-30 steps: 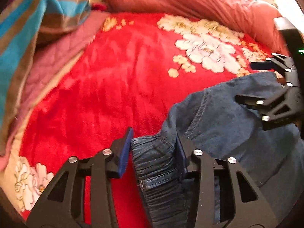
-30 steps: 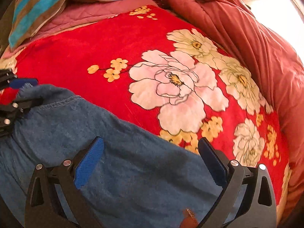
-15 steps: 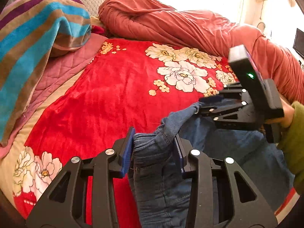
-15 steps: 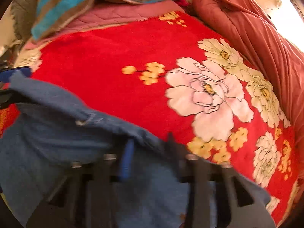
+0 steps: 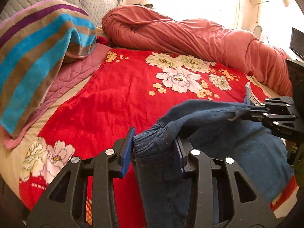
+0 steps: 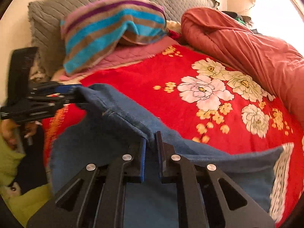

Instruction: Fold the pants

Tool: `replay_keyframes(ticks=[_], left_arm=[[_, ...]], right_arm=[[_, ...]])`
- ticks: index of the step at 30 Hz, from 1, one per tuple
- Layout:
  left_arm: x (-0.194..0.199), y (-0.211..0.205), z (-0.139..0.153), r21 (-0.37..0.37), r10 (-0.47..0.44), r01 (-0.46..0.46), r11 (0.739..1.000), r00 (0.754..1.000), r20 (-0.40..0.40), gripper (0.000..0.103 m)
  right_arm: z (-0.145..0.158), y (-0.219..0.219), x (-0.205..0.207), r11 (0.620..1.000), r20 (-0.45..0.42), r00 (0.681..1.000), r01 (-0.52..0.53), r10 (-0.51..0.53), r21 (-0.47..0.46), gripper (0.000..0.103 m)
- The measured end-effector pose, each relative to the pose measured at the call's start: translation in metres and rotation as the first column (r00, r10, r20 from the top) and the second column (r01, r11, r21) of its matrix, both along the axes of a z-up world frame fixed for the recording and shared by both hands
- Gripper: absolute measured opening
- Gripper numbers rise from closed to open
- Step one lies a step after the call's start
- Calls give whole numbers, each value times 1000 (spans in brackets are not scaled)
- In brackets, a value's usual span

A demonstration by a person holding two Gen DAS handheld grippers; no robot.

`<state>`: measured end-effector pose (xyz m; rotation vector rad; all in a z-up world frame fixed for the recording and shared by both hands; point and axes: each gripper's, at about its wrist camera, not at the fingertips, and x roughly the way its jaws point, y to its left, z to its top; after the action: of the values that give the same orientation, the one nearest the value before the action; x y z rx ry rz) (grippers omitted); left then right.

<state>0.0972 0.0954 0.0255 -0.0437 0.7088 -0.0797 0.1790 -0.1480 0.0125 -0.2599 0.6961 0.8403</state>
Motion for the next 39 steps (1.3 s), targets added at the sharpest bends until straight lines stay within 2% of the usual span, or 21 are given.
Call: replay_keyframes(ticks=[7,12,18,21,25,27,34,36,39], left_arm=[[-40,-7,-2,-18,-31,31,999,999,-13,29],[-67,-7,-7,-44,-44,42,998,998,-36,29],[-85,-8,-22,-15,-57,55,998,993,-106,31],[-91,-5,-35,-35,-48,43,998,987,-153,33],[-101,-2,-38,-46,-42,35,998,984,-176,38],[-108,1,-35,-43,-31,24,999,984,-173,42],[-128,6,-5,-69,15,-22,997,994,-106,41],[-126,-3,5,-82,-6,0,997,997,-80,39],[-110,-30,6,-106,-80,70,992,992,-94,39]], right_arm=[[-1,-17,-66,998,-39,999,-31,33,51,7],[-7,-17,-109,997,-54,995,-77,79,31,7],[-23,-11,-143,991,-94,986,-135,135,2,7],[-37,-4,-154,987,-113,982,-154,149,-36,7],[-54,0,-161,985,-129,981,-157,147,-71,7],[-58,0,-162,985,-135,980,-156,145,-80,7],[-61,-4,-163,985,-133,981,-155,144,-80,7],[-63,-4,-163,985,-144,980,-152,139,-84,7],[-62,-5,-161,986,-168,977,-146,131,-78,10]])
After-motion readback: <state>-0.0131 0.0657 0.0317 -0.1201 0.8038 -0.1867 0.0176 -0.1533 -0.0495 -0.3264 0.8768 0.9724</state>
